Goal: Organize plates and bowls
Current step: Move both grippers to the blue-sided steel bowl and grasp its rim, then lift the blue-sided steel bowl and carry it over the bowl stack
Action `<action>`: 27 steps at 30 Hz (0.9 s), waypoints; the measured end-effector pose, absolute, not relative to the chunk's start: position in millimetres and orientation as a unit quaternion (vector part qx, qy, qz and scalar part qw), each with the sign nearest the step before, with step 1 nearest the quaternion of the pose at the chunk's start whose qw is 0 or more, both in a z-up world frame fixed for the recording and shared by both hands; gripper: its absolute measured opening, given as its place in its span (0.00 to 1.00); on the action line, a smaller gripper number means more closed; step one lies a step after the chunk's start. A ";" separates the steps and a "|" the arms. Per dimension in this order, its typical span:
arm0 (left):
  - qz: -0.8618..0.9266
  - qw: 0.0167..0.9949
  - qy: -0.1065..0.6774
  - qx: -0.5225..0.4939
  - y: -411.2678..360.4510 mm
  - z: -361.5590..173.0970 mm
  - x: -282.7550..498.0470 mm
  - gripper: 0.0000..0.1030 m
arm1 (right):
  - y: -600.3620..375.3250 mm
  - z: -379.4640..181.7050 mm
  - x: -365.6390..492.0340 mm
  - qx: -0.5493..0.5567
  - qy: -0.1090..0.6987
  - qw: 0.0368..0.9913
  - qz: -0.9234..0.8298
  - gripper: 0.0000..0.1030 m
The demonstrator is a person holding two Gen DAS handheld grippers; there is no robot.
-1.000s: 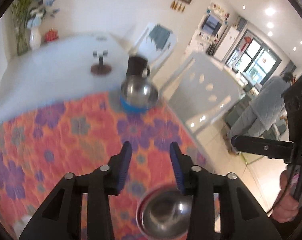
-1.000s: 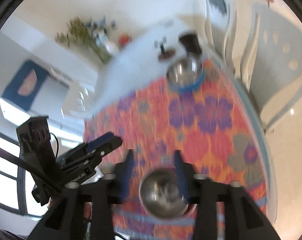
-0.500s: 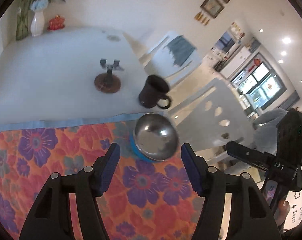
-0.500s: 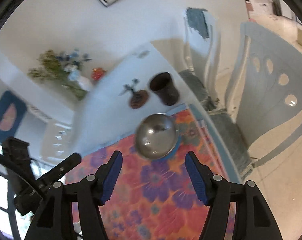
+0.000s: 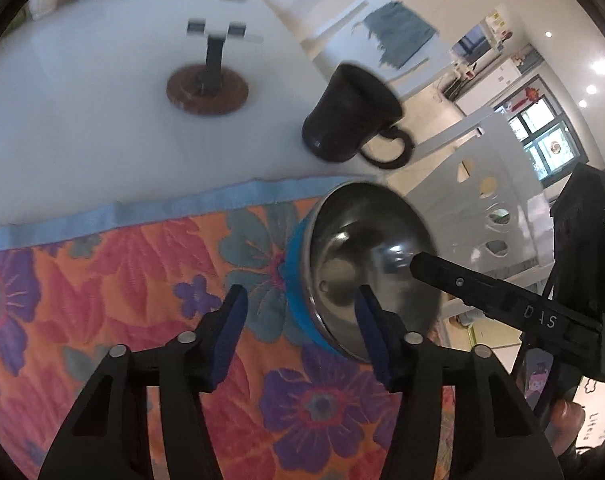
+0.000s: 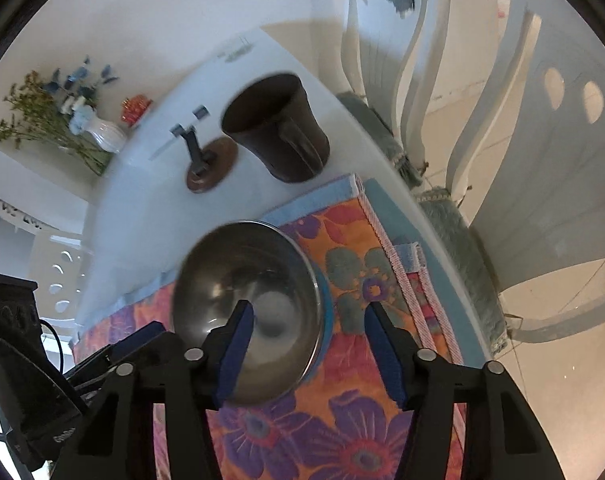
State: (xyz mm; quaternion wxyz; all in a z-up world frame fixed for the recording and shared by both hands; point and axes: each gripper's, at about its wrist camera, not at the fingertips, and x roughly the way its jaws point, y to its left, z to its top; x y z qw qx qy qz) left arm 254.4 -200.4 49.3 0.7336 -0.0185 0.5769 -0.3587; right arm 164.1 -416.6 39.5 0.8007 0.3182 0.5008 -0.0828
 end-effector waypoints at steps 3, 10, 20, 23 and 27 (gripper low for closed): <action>-0.360 0.722 0.590 -0.025 -204.4 35.2 257.6 0.38 | -416.9 23.9 172.8 0.320 0.512 0.793 -0.082 0.46; -0.372 0.717 0.589 -0.027 -210.8 30.9 256.4 0.23 | -411.5 5.0 182.0 0.317 0.526 0.786 -0.072 0.22; -0.381 0.725 0.572 -0.039 -193.7 66.0 236.8 0.23 | -396.7 34.6 168.2 0.289 0.530 0.794 -0.065 0.19; -0.386 0.735 0.557 -0.038 -182.3 91.0 219.8 0.23 | -389.5 57.9 157.4 0.287 0.523 0.800 -0.061 0.19; -0.391 0.748 0.535 -0.041 -164.7 128.1 194.6 0.23 | -378.0 91.6 139.1 0.280 0.515 0.808 -0.055 0.19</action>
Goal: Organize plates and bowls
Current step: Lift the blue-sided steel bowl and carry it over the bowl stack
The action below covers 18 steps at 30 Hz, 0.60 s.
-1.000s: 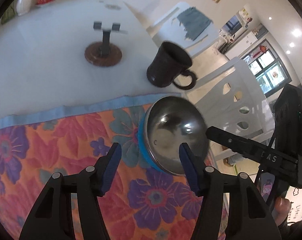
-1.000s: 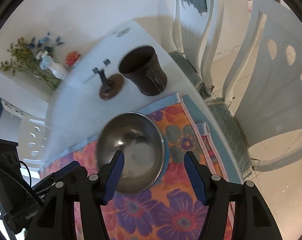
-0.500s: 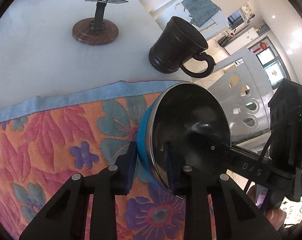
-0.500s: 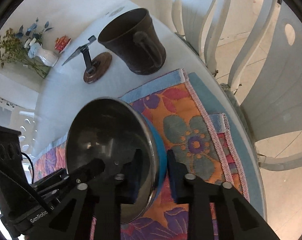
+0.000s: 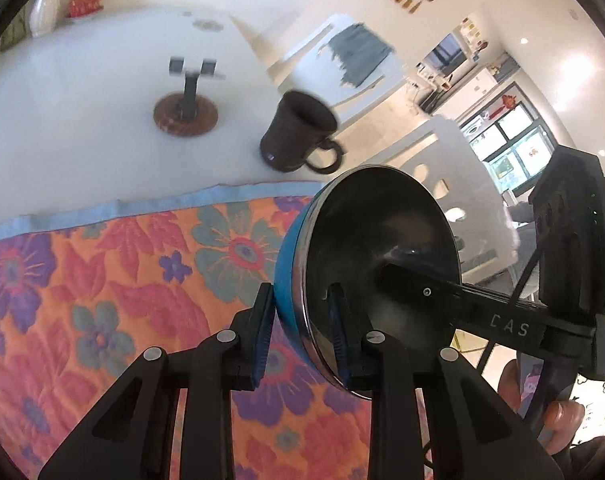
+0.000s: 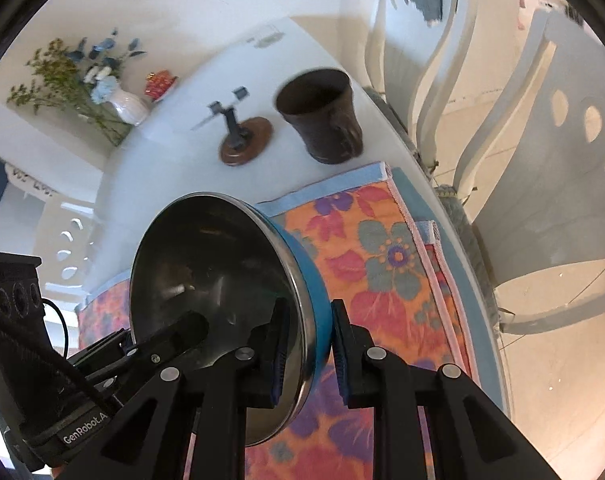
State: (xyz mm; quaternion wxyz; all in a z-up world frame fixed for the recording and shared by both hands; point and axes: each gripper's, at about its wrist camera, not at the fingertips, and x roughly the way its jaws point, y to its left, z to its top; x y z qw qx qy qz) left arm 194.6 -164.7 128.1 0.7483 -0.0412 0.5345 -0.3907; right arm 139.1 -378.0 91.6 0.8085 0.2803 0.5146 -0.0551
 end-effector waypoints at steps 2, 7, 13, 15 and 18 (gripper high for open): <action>-0.391 0.755 0.525 -0.045 -155.7 144.9 184.4 0.23 | -371.3 107.8 131.7 0.278 0.511 0.811 -0.053 0.19; -0.399 0.772 0.491 -0.056 -129.1 186.5 148.6 0.23 | -349.8 145.0 93.3 0.269 0.495 0.825 -0.041 0.19; -0.398 0.780 0.478 -0.062 -100.9 207.2 101.8 0.23 | -319.9 175.7 40.8 0.268 0.483 0.833 -0.028 0.19; -0.394 0.781 0.480 -0.064 -92.9 207.0 85.4 0.23 | -310.1 180.0 25.5 0.263 0.484 0.834 -0.028 0.19; -0.385 0.782 0.487 -0.065 -82.0 201.4 61.8 0.23 | -293.7 181.5 -0.1 0.258 0.492 0.831 -0.031 0.20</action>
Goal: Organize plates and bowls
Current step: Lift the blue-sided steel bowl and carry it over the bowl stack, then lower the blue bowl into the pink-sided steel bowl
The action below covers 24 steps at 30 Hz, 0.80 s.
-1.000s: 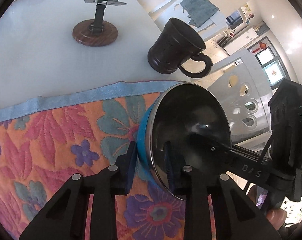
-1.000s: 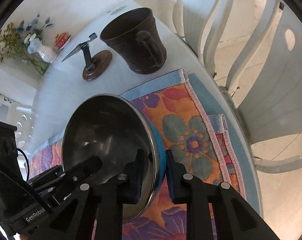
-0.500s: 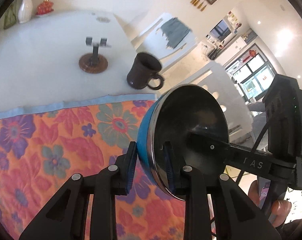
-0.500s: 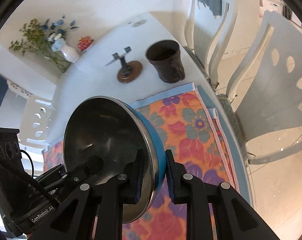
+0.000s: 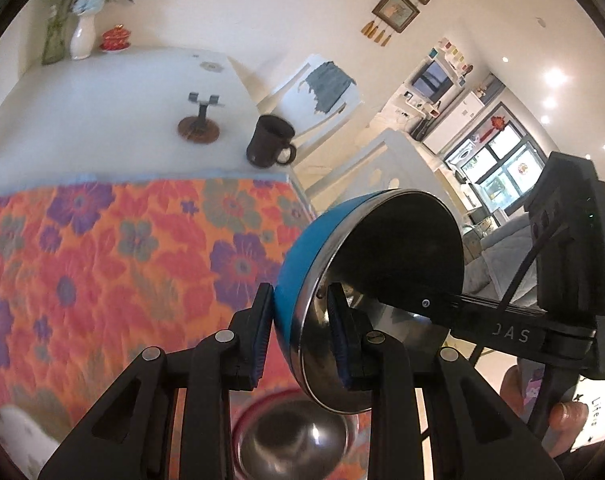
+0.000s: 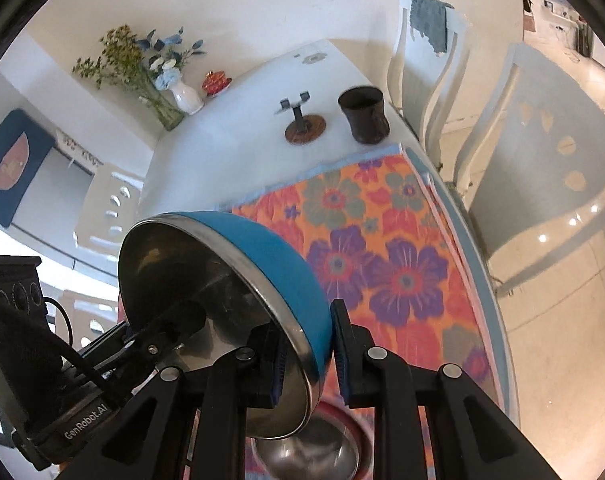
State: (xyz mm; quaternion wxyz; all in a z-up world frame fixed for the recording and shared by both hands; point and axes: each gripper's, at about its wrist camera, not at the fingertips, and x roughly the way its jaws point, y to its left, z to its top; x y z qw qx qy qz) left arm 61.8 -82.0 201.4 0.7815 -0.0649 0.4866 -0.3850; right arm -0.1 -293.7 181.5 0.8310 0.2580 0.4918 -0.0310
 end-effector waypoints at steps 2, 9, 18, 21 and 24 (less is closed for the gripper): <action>-0.381 0.777 0.497 -0.071 -72.5 194.4 47.5 0.23 | -282.9 179.9 -16.0 0.254 0.498 0.828 -0.033 0.20; -0.371 0.759 0.530 -0.077 -54.3 171.6 13.0 0.23 | -261.4 163.0 -54.2 0.260 0.530 0.807 -0.026 0.20; -0.355 0.736 0.574 -0.050 -51.7 130.3 -19.7 0.23 | -251.4 118.7 -83.4 0.275 0.586 0.762 -0.036 0.20; -0.350 0.730 0.585 -0.038 -54.5 116.2 -24.9 0.23 | -251.3 101.5 -89.4 0.283 0.603 0.745 -0.041 0.20; -0.343 0.727 0.594 -0.029 -56.2 104.8 -29.2 0.23 | -252.4 88.8 -93.6 0.292 0.613 0.733 -0.042 0.20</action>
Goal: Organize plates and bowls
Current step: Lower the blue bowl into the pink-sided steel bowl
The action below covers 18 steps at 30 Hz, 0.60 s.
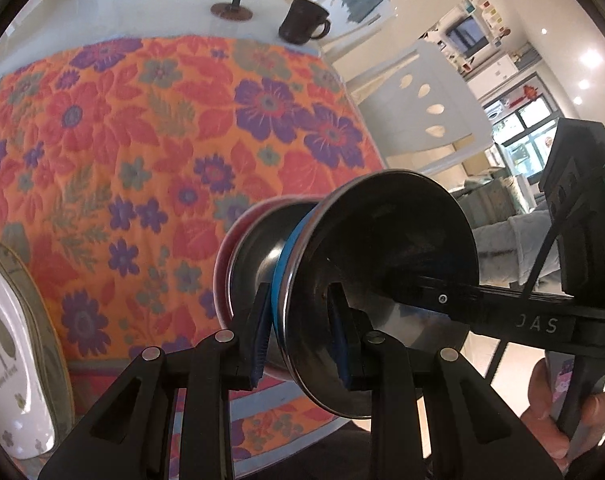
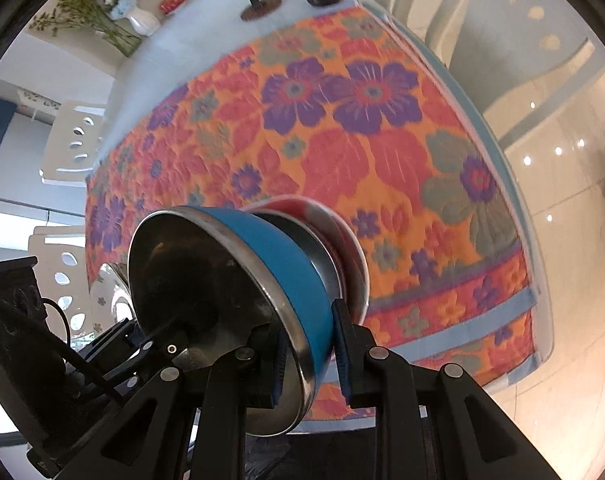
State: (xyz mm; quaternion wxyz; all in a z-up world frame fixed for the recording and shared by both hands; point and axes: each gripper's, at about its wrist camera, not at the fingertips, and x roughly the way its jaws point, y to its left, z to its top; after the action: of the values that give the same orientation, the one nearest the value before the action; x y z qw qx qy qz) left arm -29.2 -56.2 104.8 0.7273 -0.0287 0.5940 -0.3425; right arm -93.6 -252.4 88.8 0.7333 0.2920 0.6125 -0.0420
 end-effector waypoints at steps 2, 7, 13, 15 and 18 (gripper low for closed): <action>-0.335 0.728 0.597 -0.023 -56.1 100.3 -29.0 0.23 | -253.4 82.3 -96.3 0.303 0.613 0.728 -0.039 0.20; -0.328 0.736 0.592 -0.012 -52.8 95.7 -26.4 0.26 | -257.7 77.8 -99.8 0.310 0.613 0.725 -0.046 0.20; -0.324 0.747 0.581 0.004 -52.9 101.3 -29.2 0.27 | -261.2 87.3 -100.9 0.311 0.606 0.731 -0.041 0.20; -0.314 0.756 0.575 -0.003 -45.5 104.5 -28.8 0.27 | -261.4 93.1 -102.4 0.312 0.605 0.731 -0.038 0.20; -0.302 0.766 0.568 -0.001 -36.2 105.1 -25.1 0.29 | -261.1 99.2 -102.9 0.302 0.600 0.740 -0.031 0.20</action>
State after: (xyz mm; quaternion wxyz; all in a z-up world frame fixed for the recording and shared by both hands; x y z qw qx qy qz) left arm -25.1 -36.2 105.1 0.7657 -0.0009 0.5680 -0.3018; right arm -102.9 -261.1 99.2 0.7398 0.3021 0.6003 -0.0309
